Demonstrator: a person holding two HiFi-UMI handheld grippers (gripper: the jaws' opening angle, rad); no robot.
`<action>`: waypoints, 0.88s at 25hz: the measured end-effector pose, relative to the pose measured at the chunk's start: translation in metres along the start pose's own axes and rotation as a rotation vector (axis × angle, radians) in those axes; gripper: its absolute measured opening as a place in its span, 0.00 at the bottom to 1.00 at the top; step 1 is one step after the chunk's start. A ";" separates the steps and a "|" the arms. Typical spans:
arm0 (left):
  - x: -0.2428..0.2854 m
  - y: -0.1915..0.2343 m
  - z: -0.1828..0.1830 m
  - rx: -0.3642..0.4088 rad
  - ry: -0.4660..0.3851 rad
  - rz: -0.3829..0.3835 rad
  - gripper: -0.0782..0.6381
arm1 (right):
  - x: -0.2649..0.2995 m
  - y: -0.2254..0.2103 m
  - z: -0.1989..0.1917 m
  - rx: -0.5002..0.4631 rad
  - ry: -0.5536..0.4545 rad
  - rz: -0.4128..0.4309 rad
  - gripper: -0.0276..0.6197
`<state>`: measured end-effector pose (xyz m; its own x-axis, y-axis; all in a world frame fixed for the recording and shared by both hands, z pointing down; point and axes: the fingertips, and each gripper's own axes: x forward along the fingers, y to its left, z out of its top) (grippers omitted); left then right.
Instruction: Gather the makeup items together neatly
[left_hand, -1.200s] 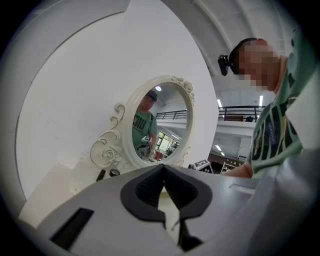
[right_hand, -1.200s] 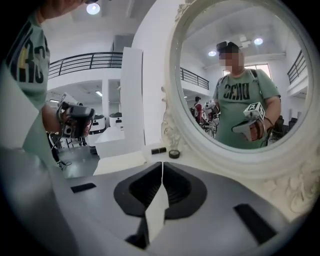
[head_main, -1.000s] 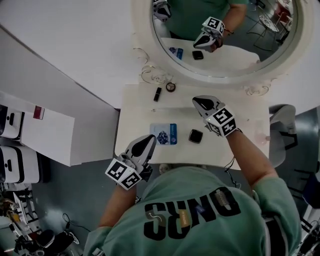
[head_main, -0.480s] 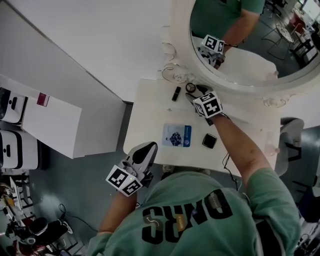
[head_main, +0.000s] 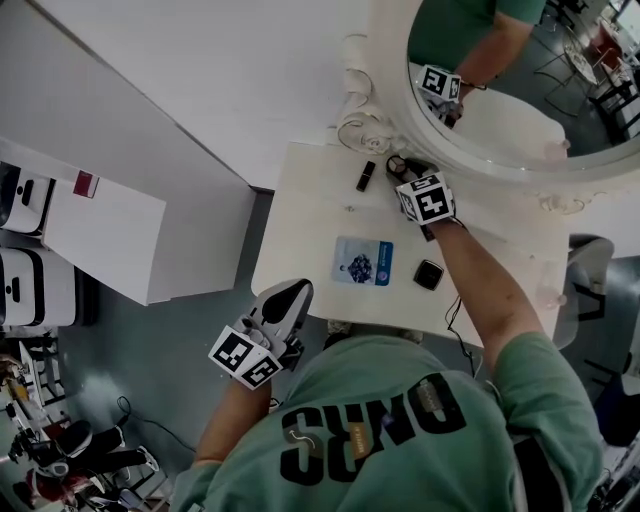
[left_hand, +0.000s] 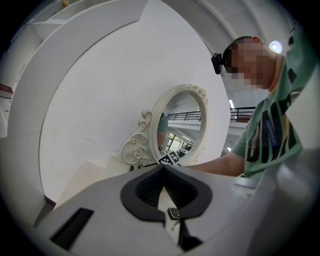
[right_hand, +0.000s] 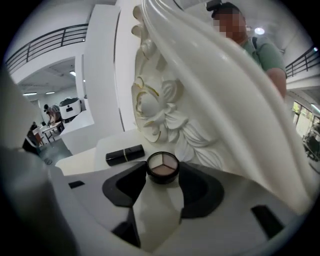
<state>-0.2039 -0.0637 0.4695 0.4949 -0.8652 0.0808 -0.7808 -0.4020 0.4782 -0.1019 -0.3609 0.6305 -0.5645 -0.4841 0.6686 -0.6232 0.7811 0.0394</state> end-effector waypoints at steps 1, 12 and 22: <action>0.002 -0.003 0.002 0.008 -0.001 -0.006 0.12 | -0.012 0.003 0.002 -0.016 -0.022 0.015 0.35; 0.074 -0.074 -0.007 0.047 0.055 -0.196 0.12 | -0.194 -0.015 -0.133 -0.017 -0.052 0.035 0.35; 0.137 -0.145 -0.038 0.061 0.151 -0.313 0.12 | -0.211 -0.008 -0.314 -0.079 0.193 0.030 0.35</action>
<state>-0.0085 -0.1123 0.4448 0.7613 -0.6447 0.0689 -0.6012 -0.6622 0.4472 0.1923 -0.1416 0.7219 -0.4632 -0.3812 0.8001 -0.5590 0.8262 0.0700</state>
